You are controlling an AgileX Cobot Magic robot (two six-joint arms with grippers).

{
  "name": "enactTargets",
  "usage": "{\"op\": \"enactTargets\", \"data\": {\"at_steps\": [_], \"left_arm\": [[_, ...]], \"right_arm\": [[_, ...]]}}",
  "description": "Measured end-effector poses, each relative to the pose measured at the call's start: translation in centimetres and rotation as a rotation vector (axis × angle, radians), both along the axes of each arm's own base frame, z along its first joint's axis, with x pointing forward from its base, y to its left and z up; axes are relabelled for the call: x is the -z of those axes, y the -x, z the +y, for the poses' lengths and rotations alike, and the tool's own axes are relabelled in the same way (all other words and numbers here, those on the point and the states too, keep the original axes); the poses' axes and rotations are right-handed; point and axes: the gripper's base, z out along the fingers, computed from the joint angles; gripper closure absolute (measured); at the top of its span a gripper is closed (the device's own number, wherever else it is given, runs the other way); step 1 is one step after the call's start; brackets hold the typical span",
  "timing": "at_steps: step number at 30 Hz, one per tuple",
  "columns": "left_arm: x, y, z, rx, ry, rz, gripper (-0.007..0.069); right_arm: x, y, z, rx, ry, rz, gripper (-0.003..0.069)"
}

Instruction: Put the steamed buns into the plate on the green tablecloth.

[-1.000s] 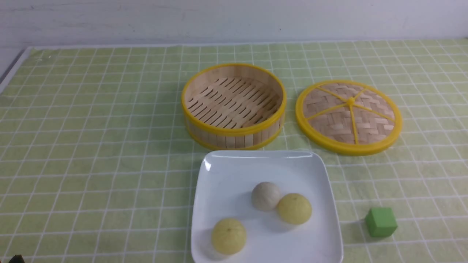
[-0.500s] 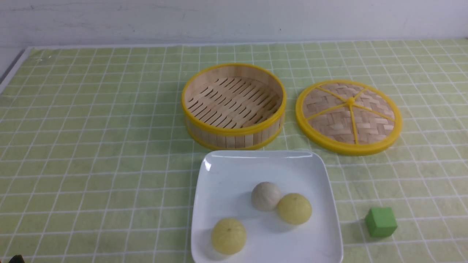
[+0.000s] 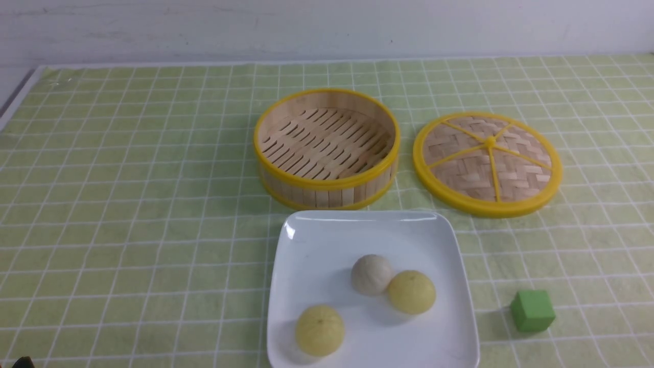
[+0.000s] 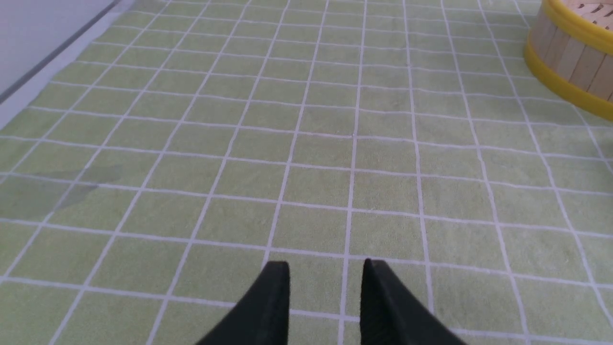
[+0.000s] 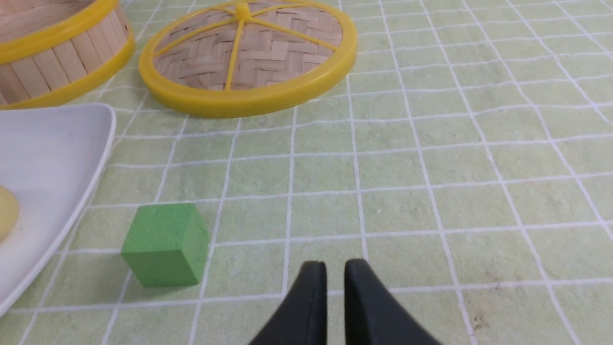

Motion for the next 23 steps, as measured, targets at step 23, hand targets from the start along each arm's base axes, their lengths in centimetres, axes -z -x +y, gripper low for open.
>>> {"op": "enactTargets", "data": {"at_steps": [23], "left_arm": [[0.00, 0.00, 0.00, 0.000, 0.000, 0.000, 0.0384]], "right_arm": [[-0.02, 0.00, 0.00, 0.001, 0.000, 0.000, 0.0566]]}}
